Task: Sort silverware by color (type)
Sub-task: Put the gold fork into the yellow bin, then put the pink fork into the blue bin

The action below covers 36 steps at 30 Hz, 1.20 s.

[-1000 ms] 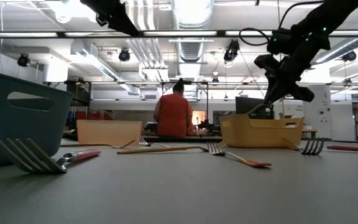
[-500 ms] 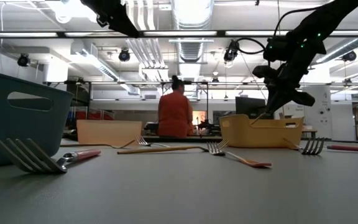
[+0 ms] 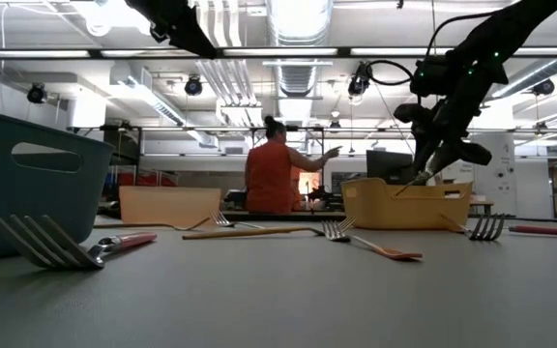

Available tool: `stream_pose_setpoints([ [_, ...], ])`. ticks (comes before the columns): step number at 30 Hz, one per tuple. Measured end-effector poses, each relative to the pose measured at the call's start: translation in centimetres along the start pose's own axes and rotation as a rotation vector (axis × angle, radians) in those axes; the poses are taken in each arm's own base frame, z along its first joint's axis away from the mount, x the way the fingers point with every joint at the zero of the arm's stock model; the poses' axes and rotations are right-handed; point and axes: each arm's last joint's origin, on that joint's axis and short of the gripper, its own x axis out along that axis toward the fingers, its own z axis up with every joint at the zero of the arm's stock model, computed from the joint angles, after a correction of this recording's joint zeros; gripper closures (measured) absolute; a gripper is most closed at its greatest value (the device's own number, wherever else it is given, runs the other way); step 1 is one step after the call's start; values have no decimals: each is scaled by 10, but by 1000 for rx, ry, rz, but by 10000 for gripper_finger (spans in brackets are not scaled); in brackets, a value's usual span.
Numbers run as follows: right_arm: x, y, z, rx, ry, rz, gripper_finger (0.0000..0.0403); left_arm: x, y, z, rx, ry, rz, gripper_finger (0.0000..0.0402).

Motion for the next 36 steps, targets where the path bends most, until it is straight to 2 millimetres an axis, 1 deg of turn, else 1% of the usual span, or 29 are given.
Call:
stream_pose_setpoints([
  [5, -5, 3, 3, 0, 4, -1, 265, 0, 0, 2, -6, -18, 3, 339],
  [10, -15, 11, 11, -17, -17, 10, 260, 0, 0, 2, -6, -18, 3, 339],
  [14, -24, 21, 19, -46, -55, 38, 259, 1, 0, 0, -14, -11, 2, 339],
  [18, -30, 39, 22, -161, -84, 79, 259, 3, -2, -5, -60, 25, -4, 339],
  [24, -23, 73, 15, -376, -189, 214, 259, 8, -7, -23, -149, 132, -10, 339],
  [28, -18, 96, 7, -526, -279, 318, 259, 15, -13, -41, -194, 201, -25, 339],
  [32, -17, 118, -5, -680, -351, 411, 259, 22, -21, -60, -225, 266, -113, 339],
  [36, -18, 136, -19, -836, -419, 489, 259, 26, -29, -76, -294, 330, -211, 339],
])
